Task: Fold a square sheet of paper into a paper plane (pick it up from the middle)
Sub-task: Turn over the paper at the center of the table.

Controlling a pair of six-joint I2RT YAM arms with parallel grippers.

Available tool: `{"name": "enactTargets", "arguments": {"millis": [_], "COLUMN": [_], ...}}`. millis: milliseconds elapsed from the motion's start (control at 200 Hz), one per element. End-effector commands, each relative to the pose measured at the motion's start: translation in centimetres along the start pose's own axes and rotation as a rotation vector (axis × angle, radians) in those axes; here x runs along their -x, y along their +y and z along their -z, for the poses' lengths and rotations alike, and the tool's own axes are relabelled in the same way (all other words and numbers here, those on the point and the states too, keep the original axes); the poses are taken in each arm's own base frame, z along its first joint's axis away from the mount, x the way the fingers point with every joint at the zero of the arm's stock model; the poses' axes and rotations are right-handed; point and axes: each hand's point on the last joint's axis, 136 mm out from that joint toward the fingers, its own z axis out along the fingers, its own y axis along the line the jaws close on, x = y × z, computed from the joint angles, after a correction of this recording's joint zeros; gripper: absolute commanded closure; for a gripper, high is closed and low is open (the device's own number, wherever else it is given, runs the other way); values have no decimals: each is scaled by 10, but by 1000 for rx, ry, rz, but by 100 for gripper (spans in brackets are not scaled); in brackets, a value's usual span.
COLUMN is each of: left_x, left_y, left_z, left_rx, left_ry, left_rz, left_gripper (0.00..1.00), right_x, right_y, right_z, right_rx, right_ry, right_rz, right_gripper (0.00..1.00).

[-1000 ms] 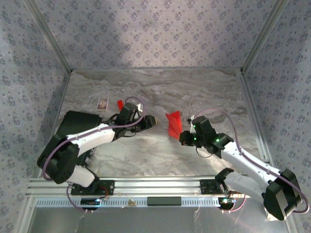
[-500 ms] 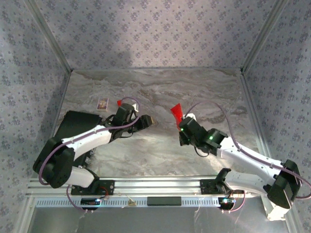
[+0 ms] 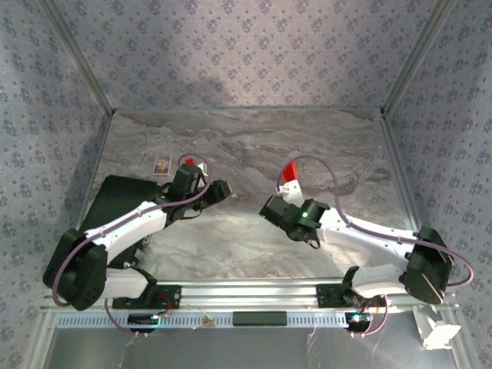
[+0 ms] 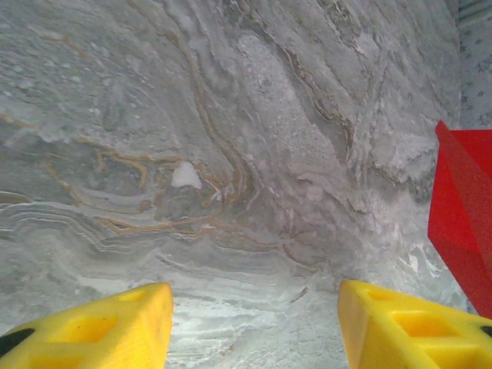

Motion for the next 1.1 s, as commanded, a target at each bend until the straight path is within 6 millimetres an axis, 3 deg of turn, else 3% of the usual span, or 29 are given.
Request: {"name": "enactTargets", "arguments": {"millis": [0, 130, 345, 585, 825, 944, 1094], "left_x": [6, 11, 18, 19, 15, 11, 7], "left_y": [11, 19, 29, 36, 37, 35, 29], "left_z": [12, 21, 36, 41, 38, 32, 23], "left_rx": [38, 59, 74, 84, 65, 42, 7], "left_ry": [-31, -62, -116, -132, -121, -100, -54], "left_rz": [-3, 10, 35, 50, 67, 76, 79], "left_gripper": [42, 42, 40, 39, 39, 37, 37], "right_x": [3, -2, -23, -34, -30, -15, -7], "right_y": [-1, 26, 88, 119, 129, 127, 114], "right_z": [-1, -10, -24, -25, -12, -7, -7], "right_rx": [-76, -39, 123, 231, 446, 601, 778], "right_ry": [1, 43, 158, 208, 223, 179, 163], "right_rz": [68, 173, 340, 345, 128, -43, -227], "right_gripper": [97, 97, 96, 89, 62, 53, 51]}}
